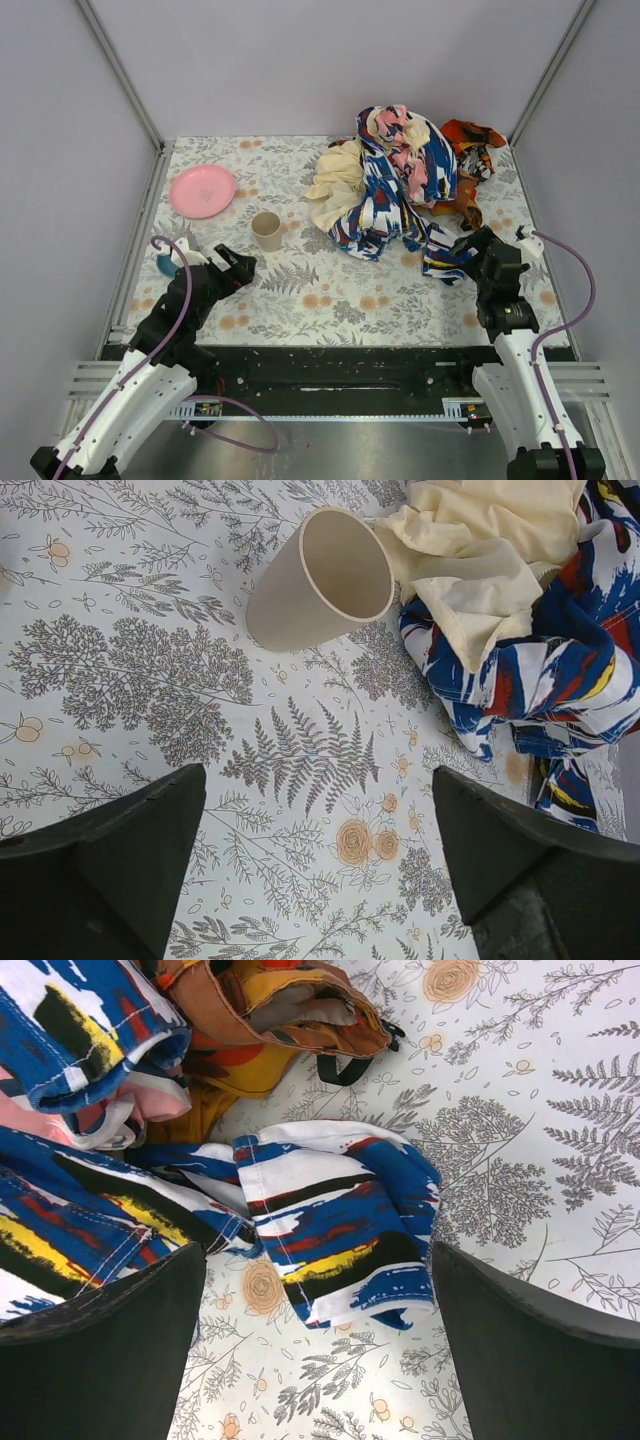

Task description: Pick out a specific cloth from the pile

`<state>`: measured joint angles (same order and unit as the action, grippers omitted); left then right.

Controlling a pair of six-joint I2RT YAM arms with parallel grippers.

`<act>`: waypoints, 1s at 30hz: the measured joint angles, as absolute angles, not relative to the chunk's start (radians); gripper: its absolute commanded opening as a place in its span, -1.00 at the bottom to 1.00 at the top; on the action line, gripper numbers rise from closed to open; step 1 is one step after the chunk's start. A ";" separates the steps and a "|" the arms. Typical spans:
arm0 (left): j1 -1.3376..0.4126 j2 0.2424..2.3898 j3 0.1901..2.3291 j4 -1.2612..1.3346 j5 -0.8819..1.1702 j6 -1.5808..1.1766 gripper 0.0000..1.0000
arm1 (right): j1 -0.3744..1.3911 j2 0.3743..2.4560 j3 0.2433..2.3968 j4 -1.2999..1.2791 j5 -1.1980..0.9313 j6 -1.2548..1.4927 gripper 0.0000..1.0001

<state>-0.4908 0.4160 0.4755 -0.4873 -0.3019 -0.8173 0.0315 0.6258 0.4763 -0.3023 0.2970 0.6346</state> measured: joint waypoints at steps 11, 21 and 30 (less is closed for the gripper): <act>-0.491 0.441 0.455 -0.480 -0.303 -0.817 0.98 | 0.031 0.426 0.308 -0.040 0.133 0.636 0.99; -0.491 0.500 0.428 -0.443 -0.287 -0.815 0.98 | 0.037 0.684 0.556 -0.002 -0.121 0.455 0.99; -0.491 0.530 0.426 -0.439 -0.277 -0.808 0.98 | 0.537 1.098 0.971 -0.080 0.041 -0.046 0.99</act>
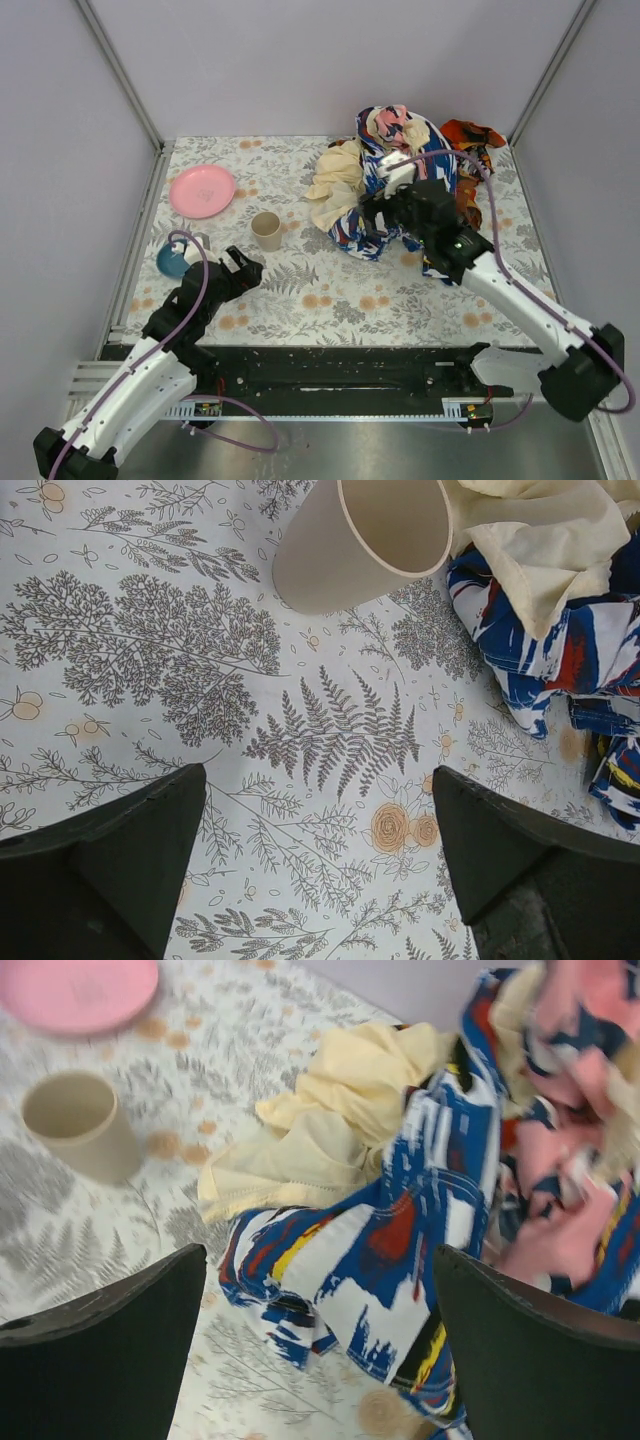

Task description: Pick out a specific cloth from the pile

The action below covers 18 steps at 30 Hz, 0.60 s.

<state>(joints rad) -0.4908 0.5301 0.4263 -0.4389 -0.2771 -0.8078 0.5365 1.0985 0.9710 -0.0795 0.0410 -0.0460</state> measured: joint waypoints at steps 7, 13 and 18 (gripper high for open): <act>-0.491 0.514 0.426 -0.441 -0.278 -0.794 0.98 | 0.734 1.389 1.051 -0.214 0.175 -0.653 0.99; -0.490 0.512 0.426 -0.447 -0.286 -0.788 0.98 | 0.736 1.563 1.101 -0.348 0.287 -0.961 0.99; -0.490 0.517 0.426 -0.458 -0.293 -0.785 0.98 | 0.717 1.689 1.212 -0.390 0.342 -1.054 0.99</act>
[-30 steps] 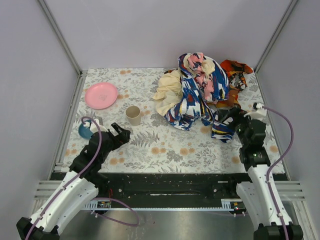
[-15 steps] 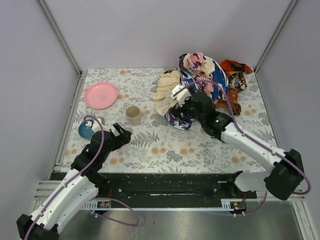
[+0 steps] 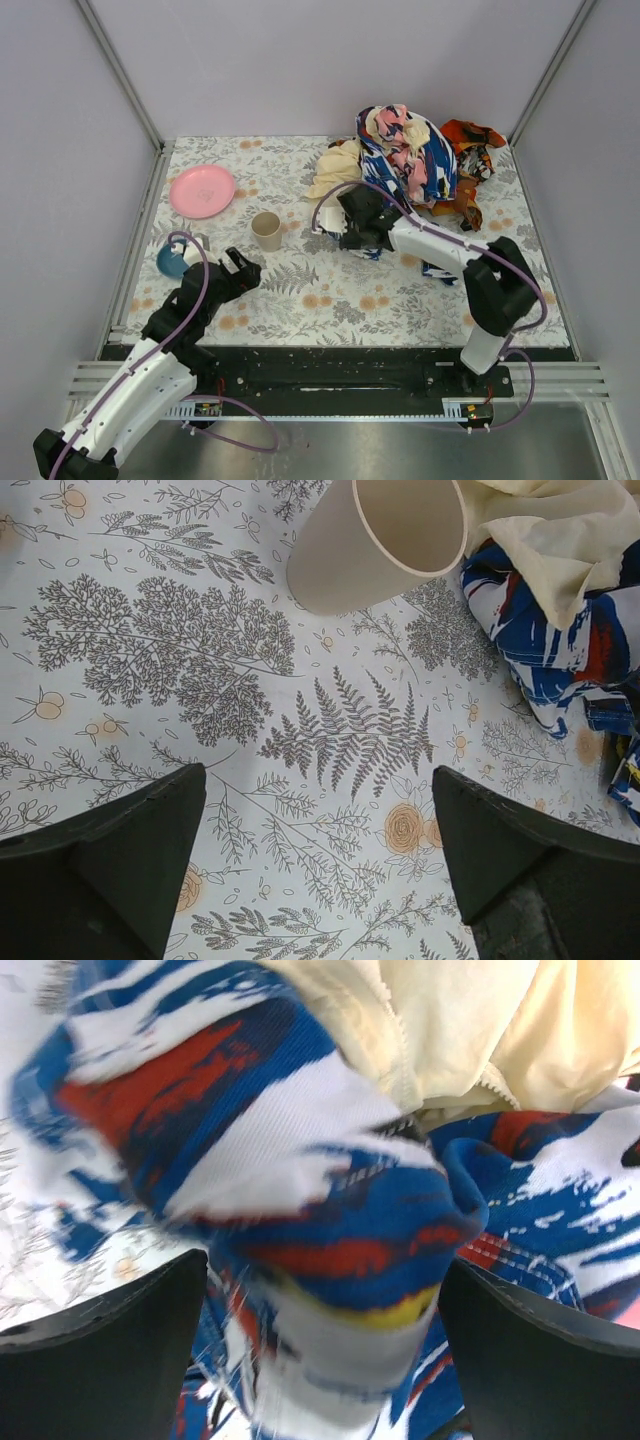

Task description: Pick out a specific cloth from the pile

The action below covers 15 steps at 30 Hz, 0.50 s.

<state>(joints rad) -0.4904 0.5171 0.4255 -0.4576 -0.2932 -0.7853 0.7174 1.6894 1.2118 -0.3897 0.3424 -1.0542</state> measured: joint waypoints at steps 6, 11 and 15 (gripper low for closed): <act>-0.490 0.519 0.426 -0.467 -0.308 -0.786 0.98 | 0.632 1.929 1.363 -0.405 0.383 -1.084 0.99; -0.490 0.519 0.426 -0.479 -0.330 -0.786 0.98 | 0.593 2.073 1.466 -0.419 0.406 -1.095 0.87; -0.490 0.519 0.426 -0.482 -0.351 -0.786 0.98 | 0.585 2.183 1.621 -0.550 0.417 -1.081 -0.48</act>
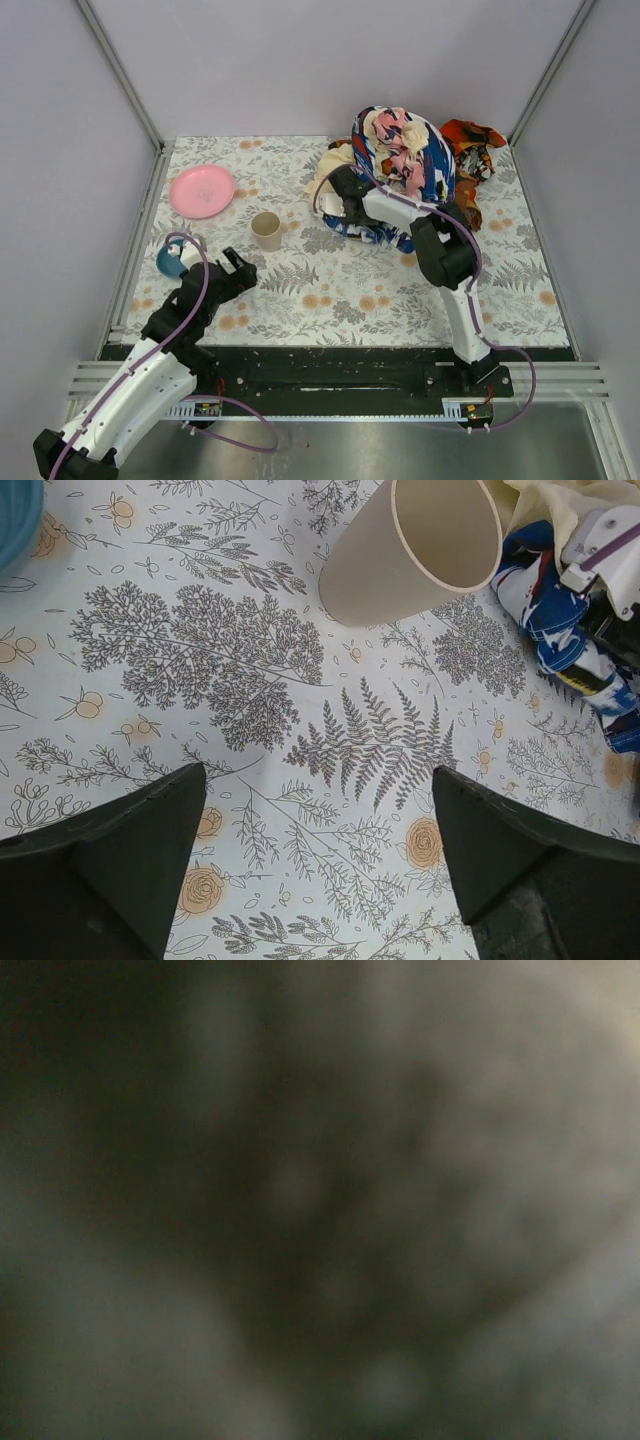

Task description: Pick out a specific cloth from the pile

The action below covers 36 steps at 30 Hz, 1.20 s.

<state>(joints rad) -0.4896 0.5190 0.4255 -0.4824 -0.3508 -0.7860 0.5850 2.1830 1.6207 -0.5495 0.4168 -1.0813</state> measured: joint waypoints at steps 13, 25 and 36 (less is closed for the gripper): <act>-0.490 0.532 0.426 -0.484 -0.371 -0.786 0.98 | 0.572 2.189 1.664 -0.578 0.416 -1.020 -1.00; -0.490 0.538 0.426 -0.481 -0.364 -0.786 0.98 | 0.552 1.769 1.505 -0.298 0.433 -0.781 -1.00; -0.489 0.582 0.459 -0.477 -0.352 -0.786 0.98 | 0.181 1.903 1.767 -0.238 0.424 -0.453 -1.00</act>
